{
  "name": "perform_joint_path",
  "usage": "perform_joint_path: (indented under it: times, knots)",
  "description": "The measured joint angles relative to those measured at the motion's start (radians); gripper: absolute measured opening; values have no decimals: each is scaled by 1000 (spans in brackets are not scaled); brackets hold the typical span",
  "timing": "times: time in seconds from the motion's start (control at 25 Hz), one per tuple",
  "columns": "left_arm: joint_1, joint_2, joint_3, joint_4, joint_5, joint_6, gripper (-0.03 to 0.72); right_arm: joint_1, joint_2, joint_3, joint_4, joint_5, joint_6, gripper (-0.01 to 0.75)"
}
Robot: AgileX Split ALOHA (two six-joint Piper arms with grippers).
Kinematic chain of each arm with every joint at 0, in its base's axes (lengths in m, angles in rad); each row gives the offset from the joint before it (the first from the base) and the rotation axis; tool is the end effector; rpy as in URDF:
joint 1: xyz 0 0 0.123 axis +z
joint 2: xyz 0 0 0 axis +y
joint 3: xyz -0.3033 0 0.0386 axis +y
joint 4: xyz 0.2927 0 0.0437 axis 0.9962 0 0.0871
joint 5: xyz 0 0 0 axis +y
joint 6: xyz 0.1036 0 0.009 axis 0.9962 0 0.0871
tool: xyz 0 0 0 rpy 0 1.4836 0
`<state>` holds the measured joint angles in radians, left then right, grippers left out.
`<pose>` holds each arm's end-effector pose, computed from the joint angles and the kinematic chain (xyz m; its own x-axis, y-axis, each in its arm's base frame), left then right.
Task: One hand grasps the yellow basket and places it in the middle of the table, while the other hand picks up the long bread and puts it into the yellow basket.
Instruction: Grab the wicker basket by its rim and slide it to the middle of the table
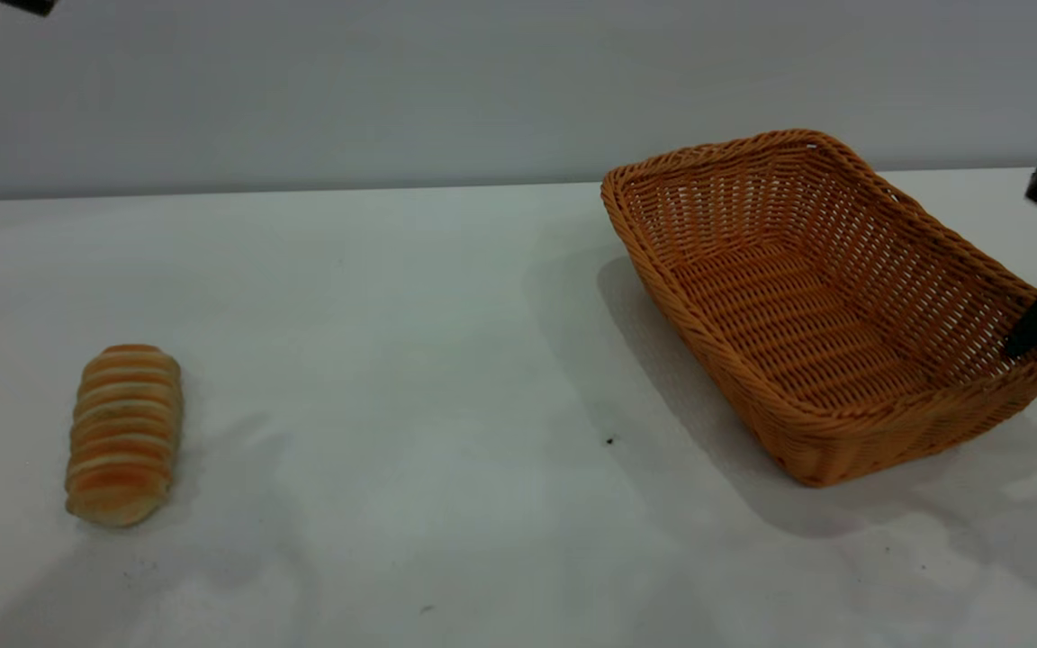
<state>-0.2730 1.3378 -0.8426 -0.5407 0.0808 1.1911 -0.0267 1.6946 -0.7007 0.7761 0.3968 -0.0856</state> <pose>0.3244 -0.0953 0.2786 -0.1667 0.6761 -0.7177 0.5108 0.6818 0.5237 0.3092 0.0199 0.1045 -0.7851 0.6039 -0.1379 0.5052 0.7531 0.4215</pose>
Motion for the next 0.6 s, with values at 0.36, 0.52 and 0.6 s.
perform_joint_path:
  times: [0.36, 0.52, 0.6]
  knots:
    - [0, 4, 0, -4, -58, -1, 283, 0, 121, -54, 292, -22, -237, 472]
    - [0, 20, 0, -4, -59, -1, 283, -3, 141, -61, 346, -15, -281, 472]
    - [0, 24, 0, -4, -62, -1, 283, -3, 141, -61, 348, -15, -288, 472]
